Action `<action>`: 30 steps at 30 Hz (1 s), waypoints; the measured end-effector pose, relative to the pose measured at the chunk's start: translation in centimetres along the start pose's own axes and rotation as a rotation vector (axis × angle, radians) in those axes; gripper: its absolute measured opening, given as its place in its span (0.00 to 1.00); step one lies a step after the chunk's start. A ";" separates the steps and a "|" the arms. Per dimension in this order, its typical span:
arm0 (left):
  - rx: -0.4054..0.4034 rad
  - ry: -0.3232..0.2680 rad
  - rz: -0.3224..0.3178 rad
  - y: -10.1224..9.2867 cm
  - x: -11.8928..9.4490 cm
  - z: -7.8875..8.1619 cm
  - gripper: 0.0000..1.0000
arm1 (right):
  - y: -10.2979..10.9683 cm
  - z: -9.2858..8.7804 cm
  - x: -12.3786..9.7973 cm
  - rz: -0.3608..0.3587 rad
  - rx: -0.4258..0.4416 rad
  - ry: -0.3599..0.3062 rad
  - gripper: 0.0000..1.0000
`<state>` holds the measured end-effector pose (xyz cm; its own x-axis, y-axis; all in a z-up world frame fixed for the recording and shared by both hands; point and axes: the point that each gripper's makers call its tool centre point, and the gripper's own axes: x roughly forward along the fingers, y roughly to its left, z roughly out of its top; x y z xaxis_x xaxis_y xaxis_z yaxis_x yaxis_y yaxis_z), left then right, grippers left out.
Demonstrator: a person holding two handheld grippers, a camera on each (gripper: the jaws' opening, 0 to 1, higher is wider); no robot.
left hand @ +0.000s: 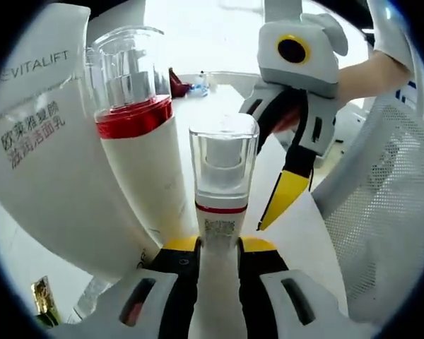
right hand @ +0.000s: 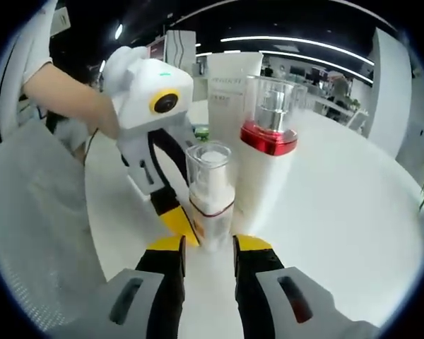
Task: Arrange the skincare products in the storage area until every visible bottle or jar stands upright without overlapping.
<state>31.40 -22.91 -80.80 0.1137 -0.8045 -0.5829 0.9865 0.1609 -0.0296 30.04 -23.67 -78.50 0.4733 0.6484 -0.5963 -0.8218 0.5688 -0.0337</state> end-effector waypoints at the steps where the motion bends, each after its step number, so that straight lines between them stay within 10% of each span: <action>1: -0.002 -0.002 0.000 0.0 -0.1 0.1 0.19 | 0.0 0.0 0.0 -0.001 0.001 0.000 0.26; 30: -0.026 0.042 0.071 -1.0 -4.6 -1.0 0.31 | 1.0 0.7 -1.9 -0.045 -0.002 0.031 0.40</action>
<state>29.74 -18.84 -78.91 0.1775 -0.7661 -0.6177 0.9727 0.2319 -0.0081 28.52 -23.98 -76.79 0.5001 0.6061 -0.6185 -0.8004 0.5961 -0.0631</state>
